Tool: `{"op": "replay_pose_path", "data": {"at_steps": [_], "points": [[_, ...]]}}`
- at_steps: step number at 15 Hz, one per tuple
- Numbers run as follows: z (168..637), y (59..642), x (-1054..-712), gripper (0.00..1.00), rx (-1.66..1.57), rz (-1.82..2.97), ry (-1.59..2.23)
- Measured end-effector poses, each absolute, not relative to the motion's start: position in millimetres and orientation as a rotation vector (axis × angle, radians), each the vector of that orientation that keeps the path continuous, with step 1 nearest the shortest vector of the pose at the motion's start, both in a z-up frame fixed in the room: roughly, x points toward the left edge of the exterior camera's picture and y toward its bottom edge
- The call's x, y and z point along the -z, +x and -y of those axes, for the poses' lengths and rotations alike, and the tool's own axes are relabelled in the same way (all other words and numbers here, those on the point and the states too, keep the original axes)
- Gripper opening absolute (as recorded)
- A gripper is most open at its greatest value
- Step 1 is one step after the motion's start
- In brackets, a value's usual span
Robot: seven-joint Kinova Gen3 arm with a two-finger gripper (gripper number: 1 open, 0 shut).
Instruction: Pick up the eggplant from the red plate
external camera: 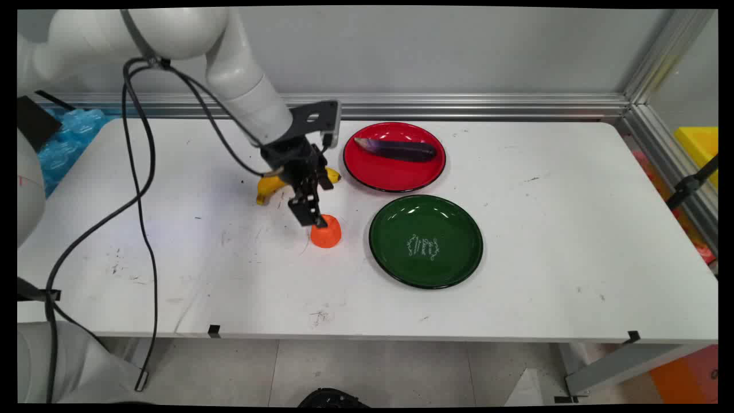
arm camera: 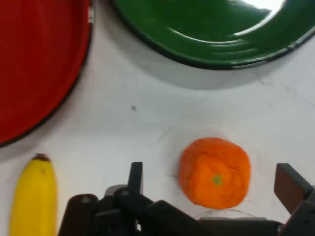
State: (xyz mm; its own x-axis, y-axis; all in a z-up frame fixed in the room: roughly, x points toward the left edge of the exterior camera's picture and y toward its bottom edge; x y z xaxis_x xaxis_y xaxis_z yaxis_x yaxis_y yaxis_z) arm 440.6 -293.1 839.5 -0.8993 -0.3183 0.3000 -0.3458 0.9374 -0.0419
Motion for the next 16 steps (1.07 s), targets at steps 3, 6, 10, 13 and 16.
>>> {"op": "replay_pose_path", "data": {"at_steps": [3,6,10,13,16], "points": [[312.2,436.5,-851.9,1.00,-0.180,2.799,0.514],[337.0,430.0,-861.7,1.00,-0.233,2.783,0.534],[371.5,421.7,-870.1,1.00,-0.296,2.757,0.556],[403.5,414.1,-872.4,1.00,-0.342,2.736,0.542],[430.5,409.2,-869.0,1.00,-0.362,2.726,0.515]]}}
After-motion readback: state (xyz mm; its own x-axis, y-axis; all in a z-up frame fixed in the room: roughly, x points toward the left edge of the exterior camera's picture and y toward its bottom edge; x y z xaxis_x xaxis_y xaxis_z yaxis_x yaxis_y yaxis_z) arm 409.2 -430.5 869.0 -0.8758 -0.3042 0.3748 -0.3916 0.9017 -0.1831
